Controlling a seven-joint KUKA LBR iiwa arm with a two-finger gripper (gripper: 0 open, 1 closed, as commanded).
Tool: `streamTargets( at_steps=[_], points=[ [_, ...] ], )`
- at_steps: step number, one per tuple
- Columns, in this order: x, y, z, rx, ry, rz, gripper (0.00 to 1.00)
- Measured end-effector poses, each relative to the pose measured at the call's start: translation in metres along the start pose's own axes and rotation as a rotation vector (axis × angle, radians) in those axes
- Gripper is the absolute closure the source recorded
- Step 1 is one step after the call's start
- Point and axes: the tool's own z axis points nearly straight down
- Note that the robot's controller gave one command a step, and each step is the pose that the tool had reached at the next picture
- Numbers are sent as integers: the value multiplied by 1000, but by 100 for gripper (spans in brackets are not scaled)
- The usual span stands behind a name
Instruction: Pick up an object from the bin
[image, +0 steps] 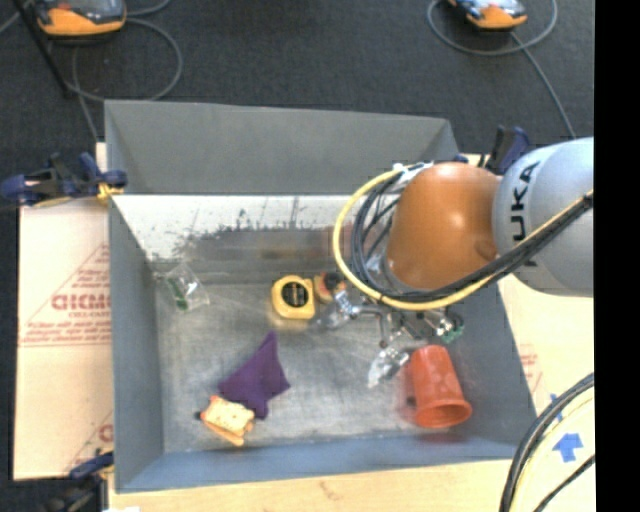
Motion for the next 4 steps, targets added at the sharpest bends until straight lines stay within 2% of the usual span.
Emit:
streamTargets(
  at_steps=[1, 2, 3, 4],
  points=[
    [-75, 16, -22, 8, -12, 16, 0],
    [-86, 6, -11, 5, -13, 48, 0],
    [-102, 17, 4, 7, -9, -21, 0],
    [-123, 13, 53, 12, -14, -335, 0]
  ],
)
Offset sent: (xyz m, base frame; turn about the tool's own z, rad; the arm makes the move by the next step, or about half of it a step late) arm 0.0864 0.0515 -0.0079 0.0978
